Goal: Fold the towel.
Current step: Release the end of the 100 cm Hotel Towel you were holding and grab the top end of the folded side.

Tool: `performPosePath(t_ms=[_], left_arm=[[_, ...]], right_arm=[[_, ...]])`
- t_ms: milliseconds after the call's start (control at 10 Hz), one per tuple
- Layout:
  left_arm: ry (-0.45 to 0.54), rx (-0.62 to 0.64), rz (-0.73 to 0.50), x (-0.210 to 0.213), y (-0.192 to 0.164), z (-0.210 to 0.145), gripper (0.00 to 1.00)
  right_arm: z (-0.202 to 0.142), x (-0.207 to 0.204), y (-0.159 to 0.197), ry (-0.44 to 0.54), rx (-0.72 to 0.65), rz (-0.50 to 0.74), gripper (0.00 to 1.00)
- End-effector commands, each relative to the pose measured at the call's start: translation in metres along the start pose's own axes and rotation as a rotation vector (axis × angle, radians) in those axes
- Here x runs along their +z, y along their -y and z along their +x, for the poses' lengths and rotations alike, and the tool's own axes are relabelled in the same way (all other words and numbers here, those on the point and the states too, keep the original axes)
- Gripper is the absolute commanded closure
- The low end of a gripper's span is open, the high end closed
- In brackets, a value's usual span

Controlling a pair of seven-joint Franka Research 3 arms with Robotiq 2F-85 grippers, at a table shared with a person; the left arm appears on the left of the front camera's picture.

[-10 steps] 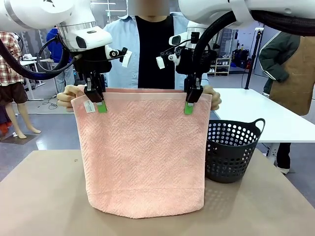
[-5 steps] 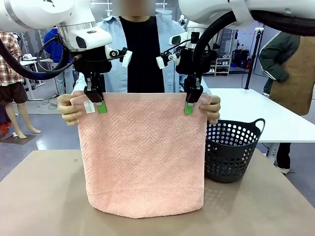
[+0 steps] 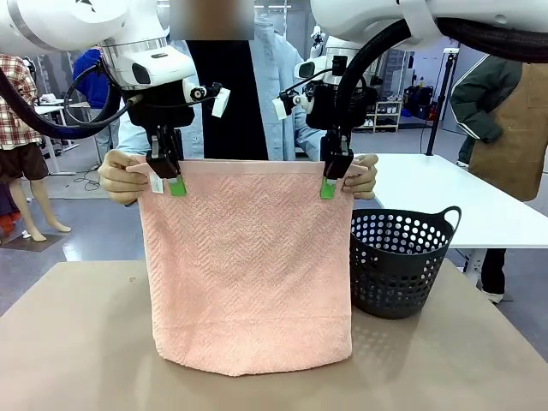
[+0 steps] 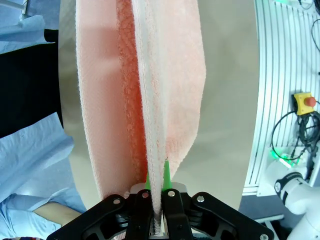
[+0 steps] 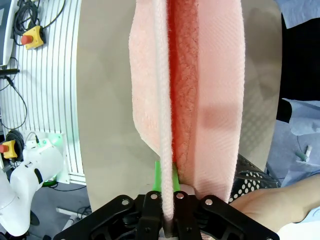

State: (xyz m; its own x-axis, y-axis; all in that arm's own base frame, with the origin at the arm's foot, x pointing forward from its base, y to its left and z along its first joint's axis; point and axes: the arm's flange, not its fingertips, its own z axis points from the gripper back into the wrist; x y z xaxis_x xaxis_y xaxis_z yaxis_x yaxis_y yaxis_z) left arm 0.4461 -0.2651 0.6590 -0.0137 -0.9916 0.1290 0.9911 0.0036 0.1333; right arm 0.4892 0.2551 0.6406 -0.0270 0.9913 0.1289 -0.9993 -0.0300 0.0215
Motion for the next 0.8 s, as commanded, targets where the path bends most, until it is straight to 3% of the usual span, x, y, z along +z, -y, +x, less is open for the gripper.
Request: performPosePath(t_ms=[0,500,600,700], left_arm=[[0.000,0.004,0.000,0.0000,0.0003,-0.0008,1.00],[0.000,0.004,0.000,0.0000,0.0003,-0.0008,1.00],[0.000,0.000,0.000,0.0000,0.0000,0.0000,0.83],[0.004,0.000,0.018,0.0044,0.0006,0.0001,0.59]], right_arm=[[-0.0008,-0.0005,-0.0011,-0.001,-0.001,0.001,1.00],[-0.0008,-0.0005,-0.0011,-0.001,-0.001,0.001,1.00],[0.0000,0.0000,0.0000,0.000,0.000,0.000,0.77],[-0.0004,0.0032,-0.0039,-0.016,-0.008,-0.021,0.48]])
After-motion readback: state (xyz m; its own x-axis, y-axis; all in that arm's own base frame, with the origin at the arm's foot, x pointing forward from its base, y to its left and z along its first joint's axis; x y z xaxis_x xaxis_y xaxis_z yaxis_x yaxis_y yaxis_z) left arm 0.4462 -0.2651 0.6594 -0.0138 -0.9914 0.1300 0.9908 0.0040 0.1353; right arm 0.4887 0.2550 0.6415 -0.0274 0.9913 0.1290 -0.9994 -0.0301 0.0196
